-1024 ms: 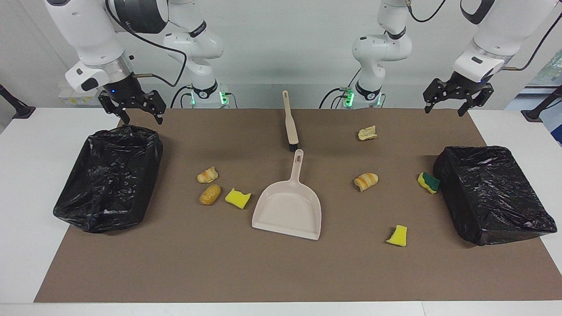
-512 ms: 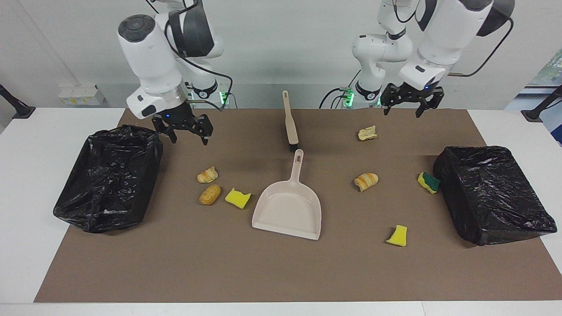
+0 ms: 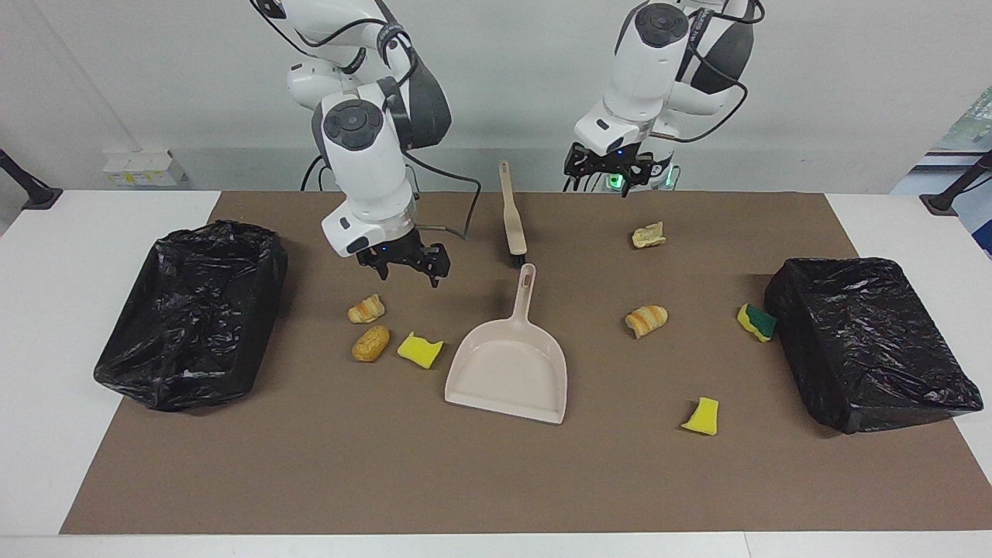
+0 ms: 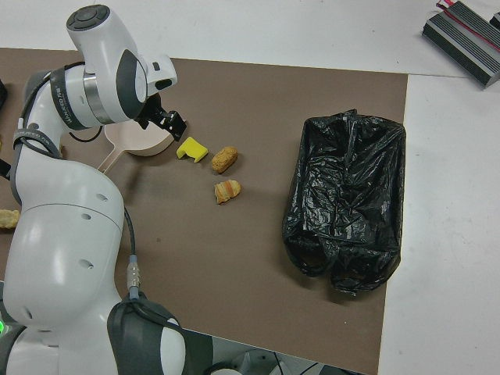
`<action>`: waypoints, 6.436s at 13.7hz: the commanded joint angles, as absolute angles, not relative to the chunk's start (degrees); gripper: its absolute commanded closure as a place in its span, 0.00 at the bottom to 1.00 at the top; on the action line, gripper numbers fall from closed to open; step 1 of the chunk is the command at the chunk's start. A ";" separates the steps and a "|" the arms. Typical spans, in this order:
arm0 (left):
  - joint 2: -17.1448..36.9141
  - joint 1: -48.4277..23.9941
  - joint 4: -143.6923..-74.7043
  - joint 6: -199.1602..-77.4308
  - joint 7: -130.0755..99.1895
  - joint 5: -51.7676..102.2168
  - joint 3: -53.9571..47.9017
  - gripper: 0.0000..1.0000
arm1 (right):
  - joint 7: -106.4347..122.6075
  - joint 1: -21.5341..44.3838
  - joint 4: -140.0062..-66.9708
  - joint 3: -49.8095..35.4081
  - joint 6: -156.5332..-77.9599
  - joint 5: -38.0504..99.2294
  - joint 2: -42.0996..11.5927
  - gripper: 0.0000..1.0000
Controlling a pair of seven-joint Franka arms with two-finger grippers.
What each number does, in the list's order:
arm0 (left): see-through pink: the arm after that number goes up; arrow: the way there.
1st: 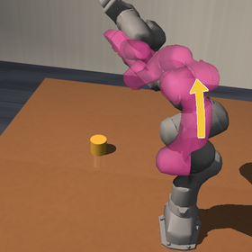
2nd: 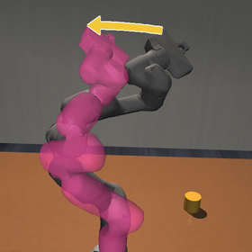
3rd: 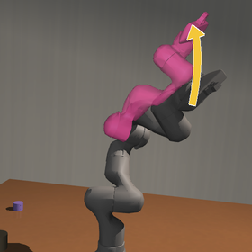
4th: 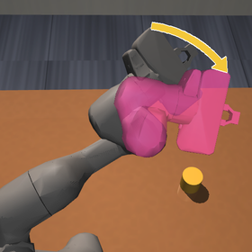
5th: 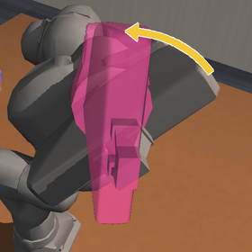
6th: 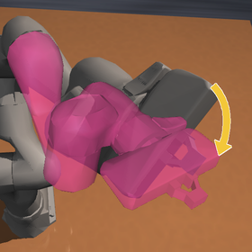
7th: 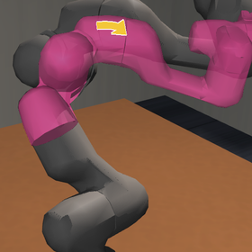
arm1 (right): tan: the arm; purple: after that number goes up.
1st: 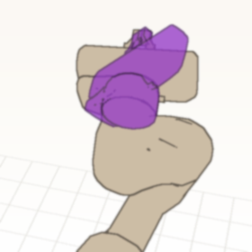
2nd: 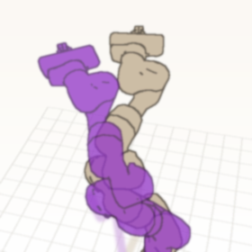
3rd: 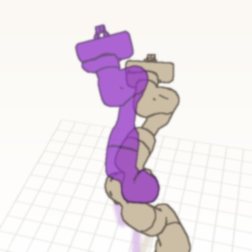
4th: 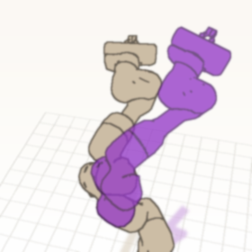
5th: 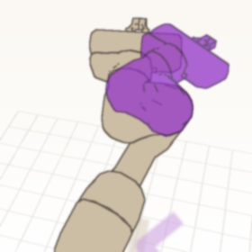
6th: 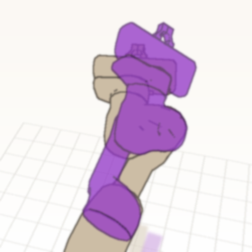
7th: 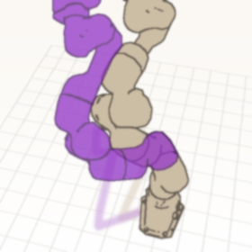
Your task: Sweep and dump trash in bin
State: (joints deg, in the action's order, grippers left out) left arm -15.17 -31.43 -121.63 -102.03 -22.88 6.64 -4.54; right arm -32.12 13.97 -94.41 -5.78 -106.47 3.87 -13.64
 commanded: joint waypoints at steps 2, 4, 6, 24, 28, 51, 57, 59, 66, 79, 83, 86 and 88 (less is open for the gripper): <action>-18.54 -41.02 -132.43 -112.12 -33.80 7.47 -3.43 0.00 | -35.24 15.73 -91.59 -6.15 -107.67 8.07 -19.06 0.00; -16.80 -46.73 -137.35 -117.92 -38.83 7.47 -3.43 0.00 | -36.55 18.70 -91.32 -6.15 -107.93 8.70 -20.65 0.00; -16.61 -50.69 -140.52 -123.29 -42.69 7.47 -3.43 0.00 | -41.98 21.78 -90.88 -6.15 -109.24 8.26 -22.75 0.00; -8.69 -60.40 -138.52 -122.12 -55.03 7.04 -2.73 1.00 | -47.91 29.71 -91.67 -6.15 -112.43 7.56 -26.72 0.95; -15.62 -52.24 -138.25 -103.75 -44.23 4.85 -2.72 1.00 | -46.50 28.66 -90.44 -6.15 -111.53 7.30 -26.81 1.00; -5.89 -0.26 -131.48 -115.31 -14.06 -26.46 -2.90 1.00 | 40.58 21.01 -100.18 -5.80 -100.37 -10.53 -15.91 1.00; -6.50 -5.34 -135.70 -114.96 -18.28 -21.30 -3.08 1.00 | 47.37 22.58 -106.08 -5.98 -101.69 -16.43 -13.27 1.00; -6.15 -10.17 -135.09 -115.14 -20.64 -15.58 -3.08 1.00 | 47.37 22.67 -106.44 -5.98 -102.39 -16.44 -13.27 1.00; -9.13 -20.04 -122.01 -105.48 -26.63 -1.68 -3.34 1.00 | 47.20 22.06 -109.24 -5.98 -108.88 -16.35 -12.75 1.00; -31.46 -20.13 -143.34 -77.54 -13.65 1.58 -3.08 1.00 | 47.11 22.06 -110.92 -6.06 -111.80 -15.64 -12.57 1.00; -33.48 -20.21 -146.41 -72.86 -10.11 1.67 -3.08 1.00 | 47.37 21.97 -111.36 -6.06 -111.71 -15.56 -12.57 1.00; -32.79 -20.13 -147.83 -79.08 -10.11 1.76 -2.90 1.00 | 47.46 21.89 -111.36 -5.98 -111.80 -15.64 -12.66 1.00; -31.13 -19.95 -149.84 -86.96 -10.37 1.76 -2.90 1.00 | 47.46 21.45 -111.36 -5.98 -111.80 -15.64 -12.66 1.00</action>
State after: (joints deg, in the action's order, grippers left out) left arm -31.41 -19.78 -146.86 -80.46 -10.77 1.03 -3.44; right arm 45.81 22.63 -109.39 -5.53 -110.57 -15.34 -14.12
